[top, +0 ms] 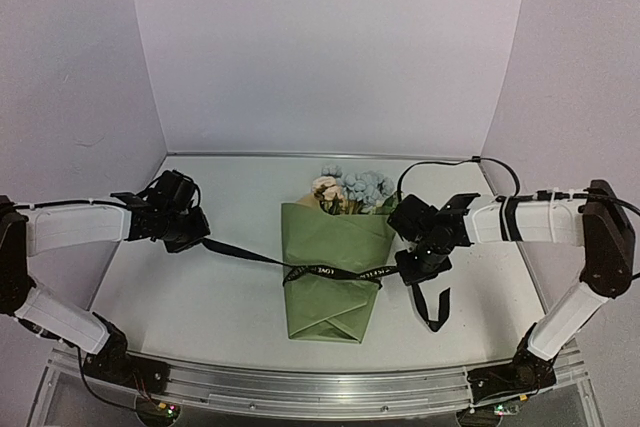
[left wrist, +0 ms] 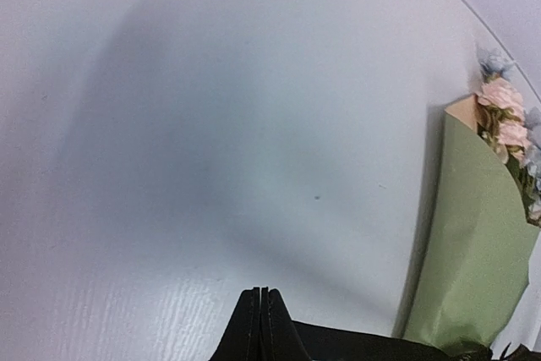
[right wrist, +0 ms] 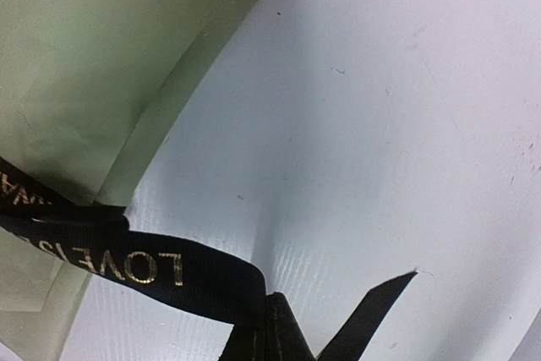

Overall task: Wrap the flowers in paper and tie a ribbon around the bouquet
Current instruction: Tie the ribbon around the folded bouquet.

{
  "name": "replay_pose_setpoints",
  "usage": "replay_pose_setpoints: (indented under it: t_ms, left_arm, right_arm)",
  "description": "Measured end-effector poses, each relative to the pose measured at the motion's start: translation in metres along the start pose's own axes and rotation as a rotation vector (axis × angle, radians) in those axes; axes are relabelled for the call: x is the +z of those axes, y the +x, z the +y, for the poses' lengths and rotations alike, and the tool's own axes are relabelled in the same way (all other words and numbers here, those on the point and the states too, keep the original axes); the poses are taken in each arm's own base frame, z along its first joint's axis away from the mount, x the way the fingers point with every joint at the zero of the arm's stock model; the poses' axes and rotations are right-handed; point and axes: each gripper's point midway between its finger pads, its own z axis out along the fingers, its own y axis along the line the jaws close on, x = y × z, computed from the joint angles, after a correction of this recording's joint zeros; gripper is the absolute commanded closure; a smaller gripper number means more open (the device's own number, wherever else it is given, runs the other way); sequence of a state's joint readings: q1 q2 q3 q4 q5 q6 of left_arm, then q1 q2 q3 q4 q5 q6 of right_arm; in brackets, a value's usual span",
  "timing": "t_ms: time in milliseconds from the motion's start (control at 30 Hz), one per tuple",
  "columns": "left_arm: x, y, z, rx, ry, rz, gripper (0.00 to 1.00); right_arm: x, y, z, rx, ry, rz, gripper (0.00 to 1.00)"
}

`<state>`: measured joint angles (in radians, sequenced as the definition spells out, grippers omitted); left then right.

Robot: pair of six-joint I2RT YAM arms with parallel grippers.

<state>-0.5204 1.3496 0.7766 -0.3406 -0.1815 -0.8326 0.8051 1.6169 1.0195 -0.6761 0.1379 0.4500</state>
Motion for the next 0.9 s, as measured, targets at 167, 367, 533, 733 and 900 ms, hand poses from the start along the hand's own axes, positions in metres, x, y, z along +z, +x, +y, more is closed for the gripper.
replay_pose_setpoints:
  t_ms: [167,367,533,733,900]
  left_arm:
    - [-0.005,-0.002,0.022,-0.046,-0.061,-0.026,1.00]
    - [-0.004,-0.004,0.047,-0.094,-0.134,-0.037,1.00]
    - [0.001,-0.010,0.086,-0.180,-0.212,-0.026,1.00]
    - [0.011,-0.015,0.151,-0.388,-0.263,0.035,1.00]
    - [0.015,-0.008,0.191,-0.532,-0.281,0.107,1.00]
  right_arm:
    - [0.002,0.004,-0.010,0.019,0.021,0.029,1.00]
    - [0.012,0.008,-0.025,0.075,0.057,0.073,1.00]
    - [0.021,0.010,-0.043,0.174,0.097,0.100,1.00]
    - [0.033,0.027,-0.077,0.323,0.155,0.136,1.00]
    - [0.031,0.034,-0.101,0.441,0.159,0.130,1.00]
